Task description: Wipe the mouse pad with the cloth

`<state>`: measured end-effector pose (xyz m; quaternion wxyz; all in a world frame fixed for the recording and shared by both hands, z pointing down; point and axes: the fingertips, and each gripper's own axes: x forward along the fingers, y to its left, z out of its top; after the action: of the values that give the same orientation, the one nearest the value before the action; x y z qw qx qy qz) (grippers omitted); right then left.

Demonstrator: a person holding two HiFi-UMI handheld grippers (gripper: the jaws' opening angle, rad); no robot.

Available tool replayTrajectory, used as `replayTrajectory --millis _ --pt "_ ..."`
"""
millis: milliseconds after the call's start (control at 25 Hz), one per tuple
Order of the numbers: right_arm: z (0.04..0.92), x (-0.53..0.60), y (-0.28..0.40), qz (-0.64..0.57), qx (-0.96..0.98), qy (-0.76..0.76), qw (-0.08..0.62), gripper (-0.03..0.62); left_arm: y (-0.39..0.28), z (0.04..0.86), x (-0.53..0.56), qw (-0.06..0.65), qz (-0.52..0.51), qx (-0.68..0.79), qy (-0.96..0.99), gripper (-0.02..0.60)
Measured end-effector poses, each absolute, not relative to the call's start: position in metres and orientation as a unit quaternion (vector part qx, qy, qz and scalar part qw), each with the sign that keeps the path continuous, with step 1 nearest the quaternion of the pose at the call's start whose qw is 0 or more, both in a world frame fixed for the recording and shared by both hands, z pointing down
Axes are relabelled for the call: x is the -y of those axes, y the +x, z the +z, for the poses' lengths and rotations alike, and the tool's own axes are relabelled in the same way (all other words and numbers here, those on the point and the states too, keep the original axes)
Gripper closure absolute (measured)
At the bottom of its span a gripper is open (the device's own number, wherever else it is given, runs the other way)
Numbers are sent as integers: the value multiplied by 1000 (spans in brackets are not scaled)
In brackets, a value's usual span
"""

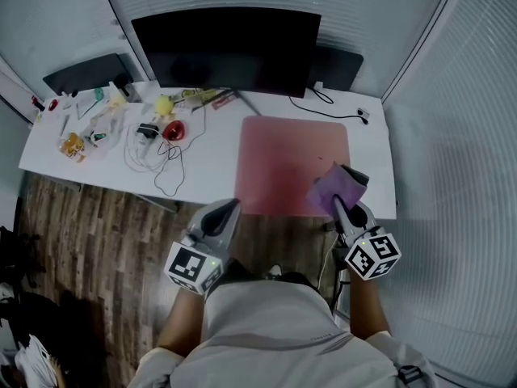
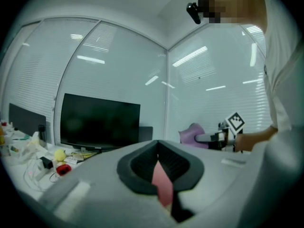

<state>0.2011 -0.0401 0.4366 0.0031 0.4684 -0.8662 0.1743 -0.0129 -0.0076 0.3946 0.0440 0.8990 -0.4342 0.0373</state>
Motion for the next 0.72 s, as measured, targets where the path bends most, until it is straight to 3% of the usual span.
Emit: replayTrajectory --millis 360,720 --pt "463 104 173 206 868 449 51 540 -29 411 76 66 32 426 902 583" --pt "498 213 59 235 875 406 121 540 -111 430 170 80 30 419 904 583"
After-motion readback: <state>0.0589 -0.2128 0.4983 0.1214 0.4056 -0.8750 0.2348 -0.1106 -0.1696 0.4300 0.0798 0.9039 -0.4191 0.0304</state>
